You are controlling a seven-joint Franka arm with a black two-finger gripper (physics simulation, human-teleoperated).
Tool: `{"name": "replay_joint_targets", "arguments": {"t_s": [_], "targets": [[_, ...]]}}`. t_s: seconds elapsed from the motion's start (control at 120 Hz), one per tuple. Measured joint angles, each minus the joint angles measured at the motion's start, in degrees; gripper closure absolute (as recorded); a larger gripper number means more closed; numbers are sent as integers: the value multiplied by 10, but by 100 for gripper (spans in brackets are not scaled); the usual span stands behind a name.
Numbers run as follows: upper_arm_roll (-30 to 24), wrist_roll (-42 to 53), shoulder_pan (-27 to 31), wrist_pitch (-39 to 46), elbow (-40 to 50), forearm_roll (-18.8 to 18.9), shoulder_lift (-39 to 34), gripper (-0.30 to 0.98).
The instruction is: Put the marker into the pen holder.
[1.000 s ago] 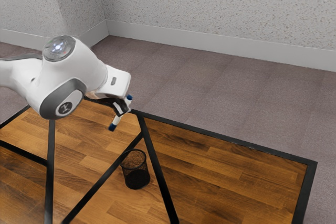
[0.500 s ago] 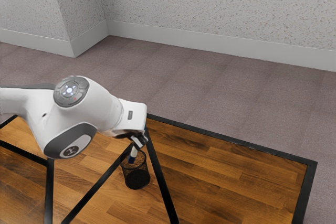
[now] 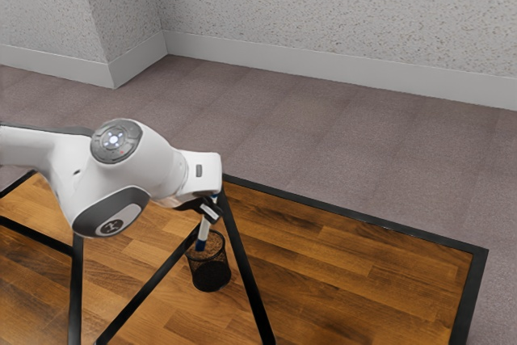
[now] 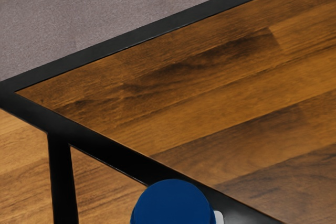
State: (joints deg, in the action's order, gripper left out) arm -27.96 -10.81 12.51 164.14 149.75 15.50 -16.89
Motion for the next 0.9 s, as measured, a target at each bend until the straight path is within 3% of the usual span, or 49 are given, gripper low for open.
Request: {"name": "replay_joint_targets", "arguments": {"t_s": [0.383, 0.633, 0.708, 0.825, 0.9], "targets": [[2, -35, 36, 37, -10, 50, 68, 76], [29, -46, 35, 44, -18, 53, 39, 27], [70, -48, 22, -2, -113, 41, 36, 19], [117, -48, -35, -271, -491, -29, 112, 11], [189, -46, -97, -432, -623, -50, 143, 8]]}}
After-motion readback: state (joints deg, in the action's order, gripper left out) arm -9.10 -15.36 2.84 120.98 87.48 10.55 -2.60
